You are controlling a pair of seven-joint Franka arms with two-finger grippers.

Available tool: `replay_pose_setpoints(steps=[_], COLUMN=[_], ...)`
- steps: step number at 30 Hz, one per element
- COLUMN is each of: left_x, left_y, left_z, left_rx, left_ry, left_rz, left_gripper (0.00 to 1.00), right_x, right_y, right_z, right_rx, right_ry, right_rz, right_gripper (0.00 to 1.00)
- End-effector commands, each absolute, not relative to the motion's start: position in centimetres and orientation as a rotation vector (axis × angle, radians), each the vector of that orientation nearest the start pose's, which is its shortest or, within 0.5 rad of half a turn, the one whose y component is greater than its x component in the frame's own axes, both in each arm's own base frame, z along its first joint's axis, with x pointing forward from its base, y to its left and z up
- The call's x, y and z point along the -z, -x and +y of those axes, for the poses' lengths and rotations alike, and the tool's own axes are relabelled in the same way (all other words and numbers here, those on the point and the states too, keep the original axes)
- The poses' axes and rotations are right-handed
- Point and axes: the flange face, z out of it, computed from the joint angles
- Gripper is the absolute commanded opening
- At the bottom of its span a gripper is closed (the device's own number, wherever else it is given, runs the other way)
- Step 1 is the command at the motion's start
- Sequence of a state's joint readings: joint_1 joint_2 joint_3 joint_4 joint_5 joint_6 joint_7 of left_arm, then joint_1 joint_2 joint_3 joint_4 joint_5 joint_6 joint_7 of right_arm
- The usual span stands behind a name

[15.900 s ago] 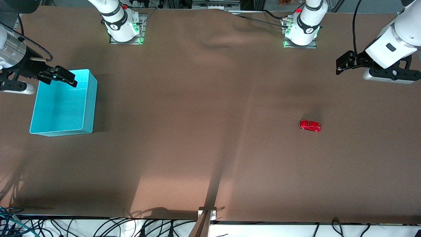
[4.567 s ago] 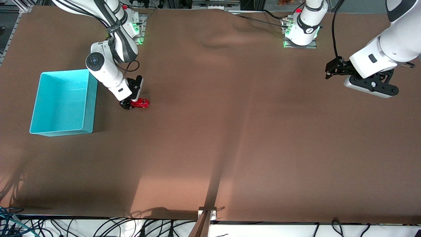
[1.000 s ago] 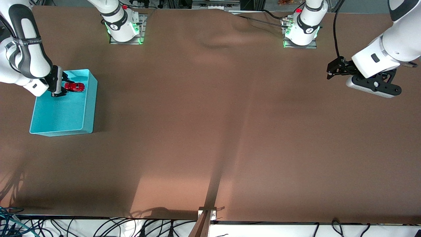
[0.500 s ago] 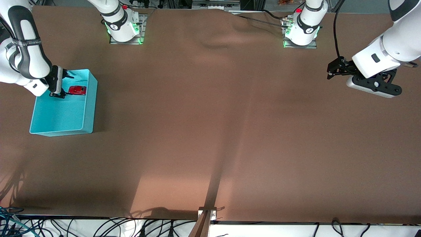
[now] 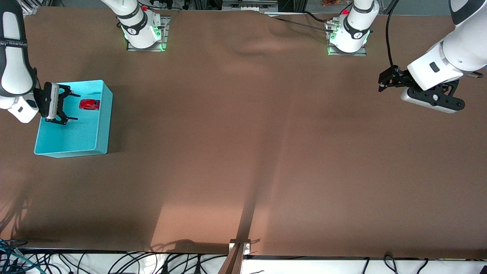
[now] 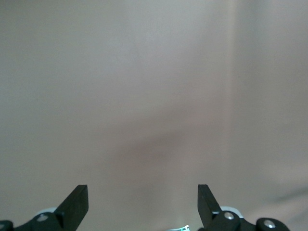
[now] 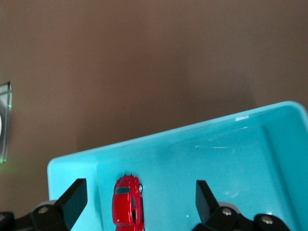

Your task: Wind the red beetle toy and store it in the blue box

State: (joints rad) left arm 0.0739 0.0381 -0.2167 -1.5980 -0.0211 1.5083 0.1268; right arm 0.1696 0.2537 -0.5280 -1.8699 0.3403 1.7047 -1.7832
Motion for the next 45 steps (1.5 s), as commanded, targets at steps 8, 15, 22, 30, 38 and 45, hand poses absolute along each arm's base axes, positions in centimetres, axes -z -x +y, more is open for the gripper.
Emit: replay_pose_setpoints(steps=[8, 15, 22, 30, 38, 45], left_x=[-59.2, -59.2, -59.2, -59.2, -59.2, -59.2], left_y=[-55.2, -55.2, -55.2, -55.3, -55.3, -55.3], left_z=[-7.6, -7.6, -7.6, -7.4, -7.4, -7.4], left_rx=[-0.200, -0.200, -0.200, -0.200, -0.200, -0.200], left_ry=[3.127, 3.127, 3.127, 3.128, 3.128, 3.128], left_rz=[0.453, 0.453, 0.453, 0.448, 0.448, 0.448], left_gripper=[1.00, 1.00, 1.00, 1.00, 1.00, 1.00], right_x=[-50.5, -53.3, -55.4, -57.7, -58.4, -58.4], right_y=[-59.2, -58.9, -58.2, -56.6, -55.8, -56.1], right_z=[-5.5, -0.6, 1.8, 3.2, 4.2, 5.6], right_rx=[-0.295, -0.407, -0.408, -0.404, -0.412, -0.376], right_ry=[2.604, 2.867, 3.046, 3.099, 3.137, 3.162], right_rz=[-1.205, -0.778, -0.249, -0.095, -0.107, -0.161], right_gripper=[1.00, 1.00, 1.00, 1.00, 1.00, 1.00])
